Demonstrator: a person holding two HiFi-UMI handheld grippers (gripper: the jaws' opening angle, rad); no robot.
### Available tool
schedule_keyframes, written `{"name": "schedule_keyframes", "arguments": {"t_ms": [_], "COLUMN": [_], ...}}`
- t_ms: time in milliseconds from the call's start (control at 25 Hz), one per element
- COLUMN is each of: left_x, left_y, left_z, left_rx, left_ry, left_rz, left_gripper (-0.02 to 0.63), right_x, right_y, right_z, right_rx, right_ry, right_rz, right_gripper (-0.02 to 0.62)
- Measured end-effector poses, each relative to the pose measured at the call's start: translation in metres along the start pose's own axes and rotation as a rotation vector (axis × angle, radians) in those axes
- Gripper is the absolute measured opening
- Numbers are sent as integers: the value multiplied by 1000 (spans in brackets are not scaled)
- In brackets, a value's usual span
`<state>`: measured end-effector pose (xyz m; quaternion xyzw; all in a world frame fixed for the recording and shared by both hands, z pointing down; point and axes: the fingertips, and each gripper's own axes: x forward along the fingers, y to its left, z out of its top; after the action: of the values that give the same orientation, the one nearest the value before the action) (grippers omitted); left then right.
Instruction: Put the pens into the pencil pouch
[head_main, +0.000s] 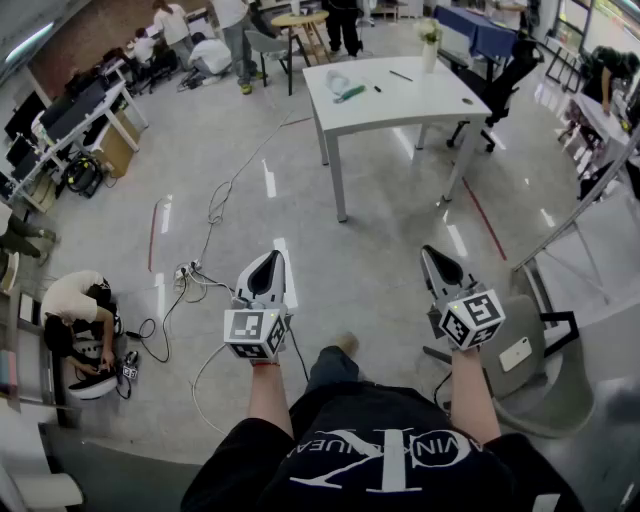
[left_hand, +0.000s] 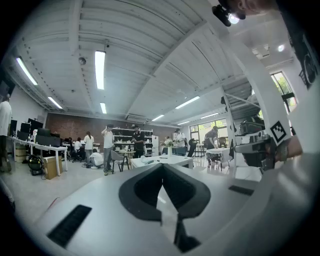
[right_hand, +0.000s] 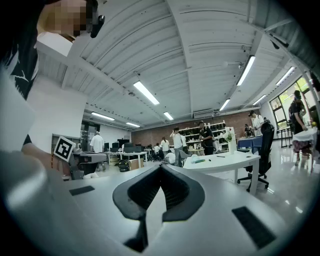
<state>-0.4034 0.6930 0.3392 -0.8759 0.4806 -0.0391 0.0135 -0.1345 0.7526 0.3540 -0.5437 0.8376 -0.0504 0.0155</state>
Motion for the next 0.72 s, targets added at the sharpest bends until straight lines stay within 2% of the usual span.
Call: {"name": "schedule_keyframes", "arguments": {"t_ms": [280,520,720], "left_x": [-3,10,24], "left_y": [1,2,0], "left_z": [-8,-6,-9], "left_rx": [-14,-16,-19], "left_ry": [7,-2,5], "left_rz": [30,36,19], "left_gripper": [5,5,5], "right_x": [1,4,7], "right_y": [2,-14,-31], "right_z": [-10,-6,0], "right_rx": [7,10,41], "right_ry": [16,-1,-35], "right_rz": [15,0,-52], "right_gripper": [8,8,9]}}
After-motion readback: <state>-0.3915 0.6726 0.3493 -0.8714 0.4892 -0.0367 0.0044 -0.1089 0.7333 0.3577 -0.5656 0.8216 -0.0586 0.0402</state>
